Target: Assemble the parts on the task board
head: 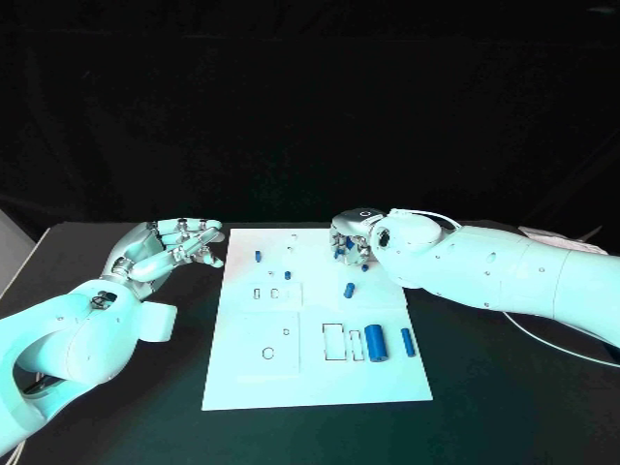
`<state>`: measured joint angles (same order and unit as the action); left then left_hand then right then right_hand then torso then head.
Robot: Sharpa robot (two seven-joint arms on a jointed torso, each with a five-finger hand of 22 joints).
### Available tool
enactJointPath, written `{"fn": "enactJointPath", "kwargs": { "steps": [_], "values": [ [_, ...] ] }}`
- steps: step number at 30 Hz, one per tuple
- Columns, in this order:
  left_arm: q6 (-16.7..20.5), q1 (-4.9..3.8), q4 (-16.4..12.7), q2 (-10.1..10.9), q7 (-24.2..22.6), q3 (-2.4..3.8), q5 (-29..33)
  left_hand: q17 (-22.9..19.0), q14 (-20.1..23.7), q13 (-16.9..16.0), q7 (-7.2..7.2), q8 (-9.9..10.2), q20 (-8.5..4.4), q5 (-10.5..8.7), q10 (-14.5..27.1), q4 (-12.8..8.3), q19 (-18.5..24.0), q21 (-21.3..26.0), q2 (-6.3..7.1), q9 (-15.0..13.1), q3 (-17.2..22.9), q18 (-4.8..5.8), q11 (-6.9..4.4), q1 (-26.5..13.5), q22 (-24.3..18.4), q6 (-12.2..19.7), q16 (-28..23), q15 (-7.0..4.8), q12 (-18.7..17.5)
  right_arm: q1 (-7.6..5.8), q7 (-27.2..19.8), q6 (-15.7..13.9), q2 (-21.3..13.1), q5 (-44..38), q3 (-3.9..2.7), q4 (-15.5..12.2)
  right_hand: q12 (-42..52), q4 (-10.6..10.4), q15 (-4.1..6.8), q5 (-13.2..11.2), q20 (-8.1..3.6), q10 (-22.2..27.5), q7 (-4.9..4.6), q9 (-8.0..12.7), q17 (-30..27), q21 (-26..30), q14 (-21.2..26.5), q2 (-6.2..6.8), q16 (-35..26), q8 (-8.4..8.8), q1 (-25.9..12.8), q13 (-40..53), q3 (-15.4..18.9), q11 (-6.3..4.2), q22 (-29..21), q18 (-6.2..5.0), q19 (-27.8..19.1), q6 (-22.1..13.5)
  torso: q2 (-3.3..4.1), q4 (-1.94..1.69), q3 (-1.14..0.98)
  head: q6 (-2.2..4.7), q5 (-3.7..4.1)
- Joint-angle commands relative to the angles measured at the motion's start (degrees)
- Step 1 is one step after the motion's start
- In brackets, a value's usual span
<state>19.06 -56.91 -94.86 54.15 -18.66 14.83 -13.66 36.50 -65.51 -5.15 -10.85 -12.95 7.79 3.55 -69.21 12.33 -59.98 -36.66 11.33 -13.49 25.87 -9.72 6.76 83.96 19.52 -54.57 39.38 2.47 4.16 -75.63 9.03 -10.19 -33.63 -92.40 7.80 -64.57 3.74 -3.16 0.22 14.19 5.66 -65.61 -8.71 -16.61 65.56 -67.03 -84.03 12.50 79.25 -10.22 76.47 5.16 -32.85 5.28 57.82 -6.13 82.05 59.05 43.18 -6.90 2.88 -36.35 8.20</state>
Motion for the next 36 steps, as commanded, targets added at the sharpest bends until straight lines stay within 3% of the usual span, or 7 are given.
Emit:
{"fn": "enactJointPath", "kwargs": {
  "steps": [1, 14, 22, 30, 36],
  "values": [
    [-1.16, -0.02, -0.04, -0.02, -0.09, 0.06, -0.21, 0.10, 0.54, -0.06, 0.11, 0.32, 0.02, -0.36, 0.44, -0.19, 0.46, -0.45, -0.18, -0.08, 0.45, -0.56, -0.07, -0.39, 0.12, 0.36, 0.43, 0.08, -0.22, 0.23, 0.40, -2.09, -0.05, -1.25, 0.13, -0.46, 0.29, 0.04, -0.28, -0.20, -0.15, -0.85, 0.01, -0.31, 0.09, -0.41, -1.66, -0.27, 0.44, -0.38, 0.31, 0.16, -0.65, -0.14, 0.52, 0.27, -0.21, 0.60, 0.11, -0.03, 0.04, 0.13, 0.06],
    [-1.32, -0.01, 0.42, -0.06, 0.01, 0.06, -0.21, 0.17, 0.61, -0.08, 0.12, 0.32, 0.02, -0.36, 0.45, -0.33, 0.55, -0.63, -0.21, -0.12, 0.58, -0.58, -0.08, -0.29, 0.24, 0.36, 0.53, 0.07, -0.21, 0.12, 3.78, -13.84, 0.89, -2.98, -0.19, -1.88, 0.12, 0.83, -0.05, -1.01, -0.38, -2.44, 0.05, -1.08, 0.25, -1.66, -1.67, -0.20, 0.73, -0.81, 0.88, 0.23, -2.81, -0.39, 2.28, 0.55, 0.17, 1.04, 0.24, -0.11, 0.14, 0.98, -0.06],
    [-1.51, -0.01, 0.48, -0.22, 0.10, 0.06, -0.22, 0.17, 0.61, -0.08, 0.12, 0.32, 0.02, -0.36, 0.45, -0.33, 0.55, -0.63, -0.21, -0.12, 0.58, -0.58, -0.08, -0.29, 0.24, 0.36, 0.53, 0.07, -0.21, 0.00, 4.48, -15.91, 4.35, -3.36, -0.48, 0.58, 0.07, 0.99, -0.04, -1.04, -0.39, -2.53, 0.04, -1.18, 0.35, -1.74, -1.69, -0.05, 0.80, -0.88, 0.93, 0.22, -2.99, -0.39, 2.40, 0.57, 0.19, 1.12, 0.41, -0.46, 0.25, 1.19, 0.09],
    [-1.56, -0.02, 0.38, -0.23, 0.13, 0.06, -0.27, 0.23, 0.68, -0.09, 0.11, 0.31, 0.02, -0.37, 0.45, -0.45, 0.64, -0.79, -0.20, -0.17, 0.67, -0.58, -0.07, -0.23, 0.35, 0.36, 0.62, 0.06, -0.20, -0.07, 4.25, -17.09, 7.67, -3.13, -0.64, 3.73, -0.06, 1.15, -0.06, -1.08, -0.40, -2.46, -0.03, -1.26, 0.46, -1.91, -1.71, 0.25, 0.89, -0.85, 0.87, 0.15, -3.16, -0.33, 2.64, 0.61, 0.23, 1.05, 0.59, -0.43, 0.25, 1.26, -0.30],
    [-1.62, -0.03, 0.13, -0.32, 0.15, 0.07, -0.32, 0.23, 0.68, -0.09, 0.11, 0.31, 0.02, -0.37, 0.45, -0.45, 0.64, -0.79, -0.20, -0.17, 0.67, -0.58, -0.07, -0.23, 0.35, 0.36, 0.62, 0.06, -0.20, -0.06, 3.49, -17.14, 9.75, -2.57, -0.67, 6.35, -0.15, 1.20, -0.09, -1.07, -0.39, -2.33, -0.07, -1.30, 0.52, -1.96, -1.73, 0.36, 0.93, -0.82, 0.83, 0.09, -3.29, -0.28, 2.71, 0.63, 0.24, 0.98, 0.72, -0.95, 0.62, 1.16, -0.19]
  ]
}}
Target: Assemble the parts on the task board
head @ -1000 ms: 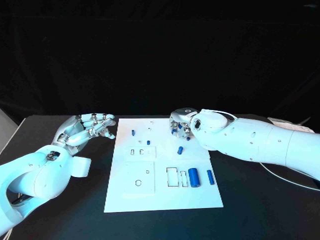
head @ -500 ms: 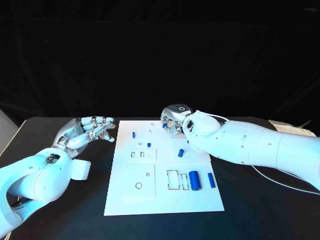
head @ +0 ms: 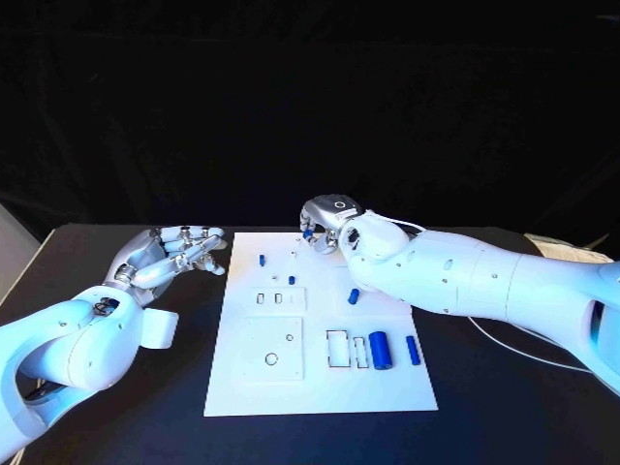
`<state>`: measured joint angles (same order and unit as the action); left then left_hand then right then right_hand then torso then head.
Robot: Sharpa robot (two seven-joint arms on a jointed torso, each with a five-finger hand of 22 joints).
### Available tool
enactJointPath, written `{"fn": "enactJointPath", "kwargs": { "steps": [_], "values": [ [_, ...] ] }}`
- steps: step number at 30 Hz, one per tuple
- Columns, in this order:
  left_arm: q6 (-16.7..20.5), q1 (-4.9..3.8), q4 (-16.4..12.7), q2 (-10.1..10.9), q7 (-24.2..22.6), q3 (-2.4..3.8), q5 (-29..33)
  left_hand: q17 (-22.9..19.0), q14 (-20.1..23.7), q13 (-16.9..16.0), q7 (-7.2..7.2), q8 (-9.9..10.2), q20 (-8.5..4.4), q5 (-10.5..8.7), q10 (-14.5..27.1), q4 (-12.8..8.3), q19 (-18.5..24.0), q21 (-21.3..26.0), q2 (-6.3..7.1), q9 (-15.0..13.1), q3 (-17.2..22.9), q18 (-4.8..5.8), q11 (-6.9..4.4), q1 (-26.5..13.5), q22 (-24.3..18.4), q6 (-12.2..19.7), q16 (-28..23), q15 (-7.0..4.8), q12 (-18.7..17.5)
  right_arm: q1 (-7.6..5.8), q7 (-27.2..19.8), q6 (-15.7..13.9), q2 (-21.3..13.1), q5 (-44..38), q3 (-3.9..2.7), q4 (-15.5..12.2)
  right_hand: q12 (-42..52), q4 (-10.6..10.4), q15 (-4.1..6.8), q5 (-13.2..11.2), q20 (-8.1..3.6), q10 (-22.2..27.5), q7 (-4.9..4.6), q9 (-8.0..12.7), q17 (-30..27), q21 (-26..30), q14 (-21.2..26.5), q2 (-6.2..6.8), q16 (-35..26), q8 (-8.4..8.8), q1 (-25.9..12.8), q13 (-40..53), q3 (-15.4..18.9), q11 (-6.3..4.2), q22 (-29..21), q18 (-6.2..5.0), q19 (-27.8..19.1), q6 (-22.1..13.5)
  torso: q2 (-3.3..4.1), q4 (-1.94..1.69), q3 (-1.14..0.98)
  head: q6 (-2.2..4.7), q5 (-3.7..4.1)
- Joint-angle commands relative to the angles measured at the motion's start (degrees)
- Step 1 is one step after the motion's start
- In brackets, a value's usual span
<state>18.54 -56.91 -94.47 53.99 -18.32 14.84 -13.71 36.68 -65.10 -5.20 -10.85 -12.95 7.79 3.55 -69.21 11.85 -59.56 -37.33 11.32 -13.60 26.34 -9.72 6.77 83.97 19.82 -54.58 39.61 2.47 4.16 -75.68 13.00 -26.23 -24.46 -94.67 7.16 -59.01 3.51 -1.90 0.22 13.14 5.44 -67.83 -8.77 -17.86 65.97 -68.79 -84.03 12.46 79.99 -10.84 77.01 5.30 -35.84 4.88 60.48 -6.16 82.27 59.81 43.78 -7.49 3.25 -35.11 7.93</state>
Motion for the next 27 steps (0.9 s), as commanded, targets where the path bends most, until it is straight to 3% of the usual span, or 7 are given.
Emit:
{"fn": "enactJointPath", "kwargs": {
  "steps": [1, 3, 8, 12, 27],
  "values": [
    [-1.12, -0.03, -0.31, -0.17, -0.18, 0.07, -0.29, 0.05, 0.27, -0.05, 0.11, 0.31, 0.02, -0.37, 0.46, 0.03, 0.23, -0.13, -0.19, -0.05, 0.20, -0.59, -0.08, -0.24, 0.05, 0.36, 0.39, 0.06, -0.20, -0.01, -0.58, -1.04, 0.86, -0.24, -0.04, 1.14, 0.08, -0.06, -0.09, -0.02, -0.17, -0.11, -0.01, -0.05, 0.10, -0.20, -1.73, 0.41, 0.19, -0.19, 0.29, -0.05, -0.30, 0.12, 0.05, 0.66, 0.03, 0.23, 0.14, -0.45, 0.32, -0.07, 0.15],
    [-1.14, -0.03, -0.38, -0.20, -0.17, 0.08, -0.33, 0.05, 0.27, -0.05, 0.11, 0.31, 0.02, -0.37, 0.46, 0.03, 0.23, -0.13, -0.19, -0.05, 0.20, -0.59, -0.08, -0.24, 0.05, 0.36, 0.39, 0.06, -0.20, 0.00, -0.74, -0.87, 1.35, -0.14, -0.04, 1.75, 0.07, -0.05, -0.10, -0.02, -0.17, -0.08, -0.02, -0.05, 0.10, -0.21, -1.73, 0.43, 0.19, -0.18, 0.27, -0.06, -0.33, 0.13, 0.06, 0.66, 0.03, 0.21, 0.19, -0.63, 0.42, 0.00, 0.77],
    [-1.18, -0.04, -0.48, -0.21, -0.11, 0.13, -0.46, 0.05, 0.27, -0.05, 0.11, 0.31, 0.02, -0.37, 0.46, 0.03, 0.23, -0.13, -0.19, -0.05, 0.20, -0.59, -0.08, -0.24, 0.05, 0.36, 0.39, 0.06, -0.20, 0.02, -0.80, -0.44, 2.08, 0.02, -0.04, 2.84, -0.03, 0.03, -0.18, -0.04, -0.13, 0.22, -0.11, -0.12, 0.11, -0.21, -1.73, 0.63, 0.24, -0.10, 0.15, -0.19, -0.56, 0.24, 0.07, 0.67, 0.00, 0.04, 0.28, -1.07, 0.66, -0.14, 1.26],
    [-1.14, -0.05, -0.52, -0.05, -0.01, 0.17, -0.62, 0.05, 0.27, -0.05, 0.11, 0.31, 0.02, -0.37, 0.46, 0.03, 0.23, -0.13, -0.19, -0.05, 0.20, -0.59, -0.08, -0.24, 0.05, 0.36, 0.39, 0.06, -0.20, 0.04, -0.97, 0.27, 2.24, 0.16, -0.04, 3.19, -0.05, 0.06, -0.21, -0.06, -0.11, 0.32, -0.14, -0.14, 0.13, -0.24, -1.73, 0.71, 0.26, -0.08, 0.11, -0.23, -0.60, 0.27, 0.13, 0.68, 0.00, 0.00, 0.33, -1.29, 0.77, -0.41, 1.03],
    [-1.18, -0.06, -0.59, 0.14, 0.11, 0.31, -0.74, 0.15, 0.37, -0.06, 0.09, 0.32, 0.03, -0.38, 0.49, -0.11, 0.39, -0.39, -0.13, -0.12, 0.29, -0.59, -0.06, -0.25, 0.23, 0.39, 0.53, 0.08, -0.19, 0.10, -0.52, 2.71, 2.30, -0.05, -0.01, 3.57, -0.06, 0.12, -0.30, -0.24, -0.04, 0.67, -0.21, -0.23, 0.16, -0.23, -1.73, 0.96, 0.33, -0.02, -0.10, -0.38, -0.74, 0.38, 0.13, 0.68, -0.05, -0.11, 0.57, -1.23, 0.81, -0.59, 0.55]
  ]
}}
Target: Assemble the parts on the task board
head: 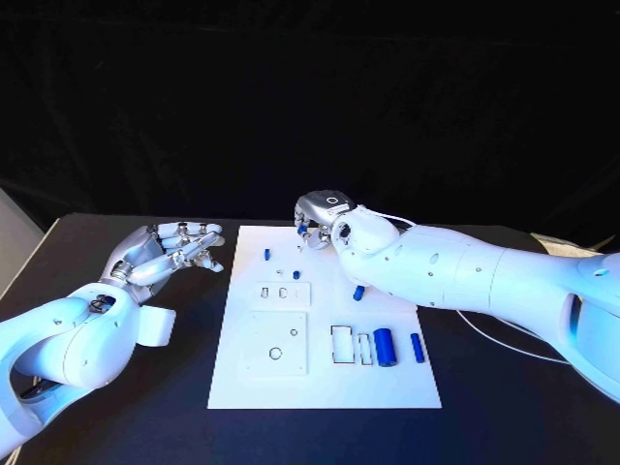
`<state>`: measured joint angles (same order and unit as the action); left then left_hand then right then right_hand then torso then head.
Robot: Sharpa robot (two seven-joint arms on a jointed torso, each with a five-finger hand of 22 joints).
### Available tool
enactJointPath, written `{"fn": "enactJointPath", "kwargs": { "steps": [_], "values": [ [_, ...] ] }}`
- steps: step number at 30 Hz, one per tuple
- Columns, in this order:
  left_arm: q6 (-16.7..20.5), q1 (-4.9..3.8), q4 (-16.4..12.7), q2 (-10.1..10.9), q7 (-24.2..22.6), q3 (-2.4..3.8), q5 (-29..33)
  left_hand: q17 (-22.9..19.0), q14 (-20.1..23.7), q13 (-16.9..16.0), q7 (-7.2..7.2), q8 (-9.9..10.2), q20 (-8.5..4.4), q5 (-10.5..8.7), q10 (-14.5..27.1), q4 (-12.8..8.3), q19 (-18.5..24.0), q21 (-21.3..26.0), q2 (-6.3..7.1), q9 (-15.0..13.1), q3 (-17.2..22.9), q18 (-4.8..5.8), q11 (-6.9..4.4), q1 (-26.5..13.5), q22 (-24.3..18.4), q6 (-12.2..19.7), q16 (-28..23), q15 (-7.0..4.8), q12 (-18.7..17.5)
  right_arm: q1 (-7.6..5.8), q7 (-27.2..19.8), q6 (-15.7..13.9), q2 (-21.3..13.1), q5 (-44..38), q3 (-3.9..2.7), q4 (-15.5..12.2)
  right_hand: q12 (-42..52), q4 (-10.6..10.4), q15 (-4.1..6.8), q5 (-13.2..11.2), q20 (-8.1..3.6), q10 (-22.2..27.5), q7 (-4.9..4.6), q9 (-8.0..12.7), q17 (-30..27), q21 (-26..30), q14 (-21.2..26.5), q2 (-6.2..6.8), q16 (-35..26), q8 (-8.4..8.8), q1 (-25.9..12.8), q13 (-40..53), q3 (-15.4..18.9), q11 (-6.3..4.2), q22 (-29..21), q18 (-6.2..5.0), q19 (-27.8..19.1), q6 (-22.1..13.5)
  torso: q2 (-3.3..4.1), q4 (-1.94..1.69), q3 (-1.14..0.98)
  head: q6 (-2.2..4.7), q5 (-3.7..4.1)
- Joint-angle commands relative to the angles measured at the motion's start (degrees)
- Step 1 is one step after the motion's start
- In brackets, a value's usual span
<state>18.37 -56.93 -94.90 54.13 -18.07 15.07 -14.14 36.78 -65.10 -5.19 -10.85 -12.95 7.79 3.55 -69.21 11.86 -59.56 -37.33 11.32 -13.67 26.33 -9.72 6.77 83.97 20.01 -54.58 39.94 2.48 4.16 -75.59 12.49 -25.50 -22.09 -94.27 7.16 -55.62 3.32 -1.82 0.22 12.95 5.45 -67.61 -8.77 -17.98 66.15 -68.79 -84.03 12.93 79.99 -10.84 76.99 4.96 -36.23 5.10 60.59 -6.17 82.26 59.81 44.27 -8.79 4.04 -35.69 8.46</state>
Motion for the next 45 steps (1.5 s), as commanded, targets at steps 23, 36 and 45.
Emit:
{"fn": "enactJointPath", "kwargs": {
  "steps": [23, 36, 45],
  "values": [
    [-1.05, -0.04, 0.15, 0.01, -0.12, 0.12, -0.32, 0.05, 0.38, -0.07, 0.09, 0.32, 0.03, -0.38, 0.49, -0.11, 0.40, -0.39, -0.12, -0.05, 0.29, -0.59, -0.06, -0.25, 0.05, 0.39, 0.20, 0.07, -0.19, 0.02, 1.02, 3.12, -0.24, -1.80, 0.06, -0.18, 0.17, 0.07, -0.36, -0.30, 0.01, 0.60, -0.24, -0.20, -0.05, -0.27, -1.71, 0.69, 0.35, 0.00, -0.28, -0.13, -0.41, 0.21, 0.09, 0.69, -0.07, -0.17, 0.32, -0.04, 0.15, 0.13, -0.33],
    [-1.10, -0.05, -0.02, 0.11, -0.06, 0.18, -0.33, 0.05, 0.38, -0.07, 0.09, 0.32, 0.03, -0.38, 0.49, -0.11, 0.40, -0.39, -0.12, -0.05, 0.29, -0.59, -0.06, -0.25, 0.05, 0.39, 0.20, 0.07, -0.19, 0.03, 0.86, 2.68, 0.43, -1.80, 0.06, 0.55, 0.19, 0.04, -0.38, -0.36, 0.03, 0.63, -0.25, -0.23, -0.01, -0.29, -1.71, 0.73, 0.38, 0.01, -0.37, -0.16, -0.43, 0.22, 0.13, 0.69, -0.07, -0.20, 0.36, -0.23, 0.25, 0.04, -0.24],
    [-1.19, -0.06, -0.14, 0.11, 0.02, 0.21, -0.36, 0.05, 0.38, -0.07, 0.09, 0.32, 0.03, -0.38, 0.49, -0.11, 0.40, -0.39, -0.12, -0.05, 0.29, -0.59, -0.06, -0.25, 0.05, 0.39, 0.20, 0.07, -0.19, 0.04, 0.41, 3.43, 1.18, -1.46, 0.08, 1.84, 0.10, 0.05, -0.52, -0.58, 0.15, 1.43, -0.38, -0.31, -0.23, -0.17, -1.63, 1.10, 0.35, 0.27, -0.74, -0.43, -0.55, 0.40, 0.05, 0.66, -0.21, -0.71, 0.35, -0.36, 0.31, -0.04, -0.16]
  ]
}}
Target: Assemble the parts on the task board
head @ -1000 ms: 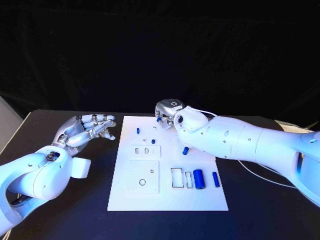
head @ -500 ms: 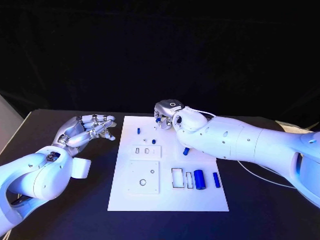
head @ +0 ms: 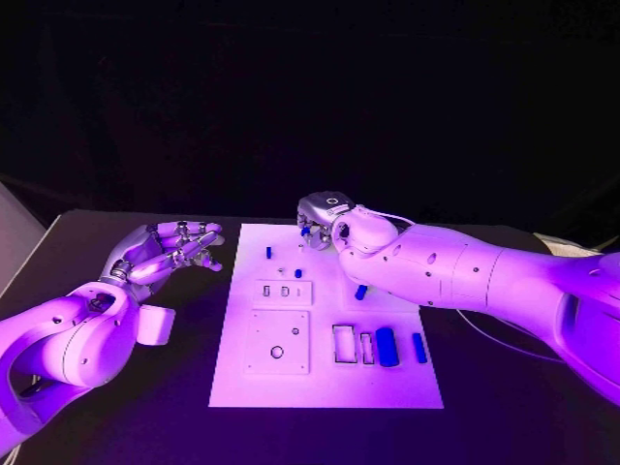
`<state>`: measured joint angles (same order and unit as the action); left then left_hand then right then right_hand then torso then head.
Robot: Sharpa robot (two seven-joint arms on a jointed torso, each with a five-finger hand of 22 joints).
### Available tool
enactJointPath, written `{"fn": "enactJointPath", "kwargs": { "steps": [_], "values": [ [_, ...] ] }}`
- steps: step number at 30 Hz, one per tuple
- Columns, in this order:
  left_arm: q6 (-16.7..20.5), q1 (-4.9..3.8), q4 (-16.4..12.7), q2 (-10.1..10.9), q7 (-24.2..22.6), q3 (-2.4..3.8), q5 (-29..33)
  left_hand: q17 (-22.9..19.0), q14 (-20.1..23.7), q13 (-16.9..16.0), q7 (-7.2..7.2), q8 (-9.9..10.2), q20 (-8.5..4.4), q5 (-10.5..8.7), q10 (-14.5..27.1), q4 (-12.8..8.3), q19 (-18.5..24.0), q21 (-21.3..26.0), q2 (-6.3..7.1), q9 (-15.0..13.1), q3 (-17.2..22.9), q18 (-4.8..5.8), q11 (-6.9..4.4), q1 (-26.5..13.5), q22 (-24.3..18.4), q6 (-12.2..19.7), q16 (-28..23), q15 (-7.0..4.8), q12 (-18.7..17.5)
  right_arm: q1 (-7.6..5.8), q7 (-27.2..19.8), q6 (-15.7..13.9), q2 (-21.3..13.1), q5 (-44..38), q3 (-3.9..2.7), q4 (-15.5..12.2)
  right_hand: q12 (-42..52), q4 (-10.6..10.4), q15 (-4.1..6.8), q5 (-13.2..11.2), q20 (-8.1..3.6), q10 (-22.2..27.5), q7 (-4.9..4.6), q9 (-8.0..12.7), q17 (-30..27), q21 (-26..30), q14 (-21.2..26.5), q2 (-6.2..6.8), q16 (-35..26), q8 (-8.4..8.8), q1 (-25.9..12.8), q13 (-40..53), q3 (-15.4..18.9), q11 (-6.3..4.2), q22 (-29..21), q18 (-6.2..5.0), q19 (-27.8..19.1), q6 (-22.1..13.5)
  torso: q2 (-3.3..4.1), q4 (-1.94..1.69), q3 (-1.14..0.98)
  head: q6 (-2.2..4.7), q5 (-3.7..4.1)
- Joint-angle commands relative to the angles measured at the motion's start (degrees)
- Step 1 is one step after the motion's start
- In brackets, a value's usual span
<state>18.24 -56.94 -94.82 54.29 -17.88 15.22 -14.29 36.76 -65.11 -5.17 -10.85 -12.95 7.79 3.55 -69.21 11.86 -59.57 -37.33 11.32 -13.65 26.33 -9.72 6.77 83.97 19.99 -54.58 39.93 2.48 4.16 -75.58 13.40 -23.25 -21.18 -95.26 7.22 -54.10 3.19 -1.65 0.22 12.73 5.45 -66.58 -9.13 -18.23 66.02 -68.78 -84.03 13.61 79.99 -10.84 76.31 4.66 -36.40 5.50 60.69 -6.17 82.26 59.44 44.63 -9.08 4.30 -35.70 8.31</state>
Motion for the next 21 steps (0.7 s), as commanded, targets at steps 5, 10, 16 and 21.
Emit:
{"fn": "enactJointPath", "kwargs": {
  "steps": [5, 10, 16, 21],
  "values": [
    [-1.10, -0.05, -0.22, -0.08, -0.12, 0.08, -0.22, 0.07, 0.38, -0.09, 0.09, 0.32, 0.02, -0.38, 0.49, -0.11, 0.40, -0.39, -0.12, -0.07, 0.29, -0.59, -0.06, -0.25, 0.07, 0.39, 0.21, 0.07, -0.19, 0.04, -0.73, 1.95, 0.55, -0.30, 0.05, 0.78, 0.20, -0.13, -0.77, -0.55, 0.37, 1.69, -0.31, -0.12, -0.57, 0.22, -1.48, 0.93, 0.23, 0.72, -0.53, -0.48, -0.33, 0.32, -0.48, 0.57, -0.48, -1.15, -0.03, -0.14, 0.06, -0.14, -0.02],
    [-1.12, -0.05, -0.20, -0.07, -0.08, 0.09, -0.22, 0.07, 0.38, -0.09, 0.09, 0.32, 0.02, -0.38, 0.49, -0.11, 0.40, -0.39, -0.12, -0.07, 0.29, -0.59, -0.06, -0.25, 0.07, 0.39, 0.21, 0.07, -0.19, 0.05, -0.73, 2.45, 0.57, -0.23, 0.10, 1.06, 0.24, 0.01, -1.20, -1.02, 0.76, 4.35, -0.71, -0.12, -1.55, 1.09, -1.18, 1.23, -0.12, 1.43, -0.67, -0.92, 0.22, 0.81, -1.45, 0.37, -0.96, -2.26, -0.06, -0.09, 0.08, -0.16, 0.02],
    [-1.18, -0.05, -0.19, 0.00, -0.04, 0.10, -0.23, 0.07, 0.38, -0.09, 0.09, 0.32, 0.02, -0.38, 0.49, -0.11, 0.40, -0.39, -0.12, -0.07, 0.29, -0.59, -0.06, -0.25, 0.07, 0.39, 0.21, 0.07, -0.19, 0.04, -0.57, 1.56, -0.04, -0.23, 0.13, 0.58, 0.44, -0.06, -1.67, -2.02, 1.37, 10.89, -0.72, 0.47, -3.37, 2.55, -0.76, 0.00, -0.65, 3.72, 1.28, -0.96, 7.05, 1.34, -2.82, 0.02, -1.54, -4.91, -0.07, -0.12, 0.09, -0.13, 0.02],
    [-1.20, -0.05, 0.00, 0.11, -0.03, 0.10, -0.23, 0.19, 0.49, -0.10, 0.07, 0.34, 0.04, -0.39, 0.53, -0.25, 0.64, -0.76, -0.08, -0.16, 0.41, -0.59, -0.04, -0.34, 0.32, 0.42, 0.40, 0.09, -0.19, 0.04, -0.27, -0.40, -2.09, -0.23, 0.14, -2.12, 0.49, -3.38, -2.00, -4.06, 1.66, 13.42, 0.60, 1.21, -4.57, 3.77, -0.57, -1.27, -0.87, 5.30, 5.38, -0.99, 16.40, 1.72, -3.81, -0.16, -1.71, -5.81, -0.12, -0.11, 0.01, -0.06, 0.04]
  ]
}}
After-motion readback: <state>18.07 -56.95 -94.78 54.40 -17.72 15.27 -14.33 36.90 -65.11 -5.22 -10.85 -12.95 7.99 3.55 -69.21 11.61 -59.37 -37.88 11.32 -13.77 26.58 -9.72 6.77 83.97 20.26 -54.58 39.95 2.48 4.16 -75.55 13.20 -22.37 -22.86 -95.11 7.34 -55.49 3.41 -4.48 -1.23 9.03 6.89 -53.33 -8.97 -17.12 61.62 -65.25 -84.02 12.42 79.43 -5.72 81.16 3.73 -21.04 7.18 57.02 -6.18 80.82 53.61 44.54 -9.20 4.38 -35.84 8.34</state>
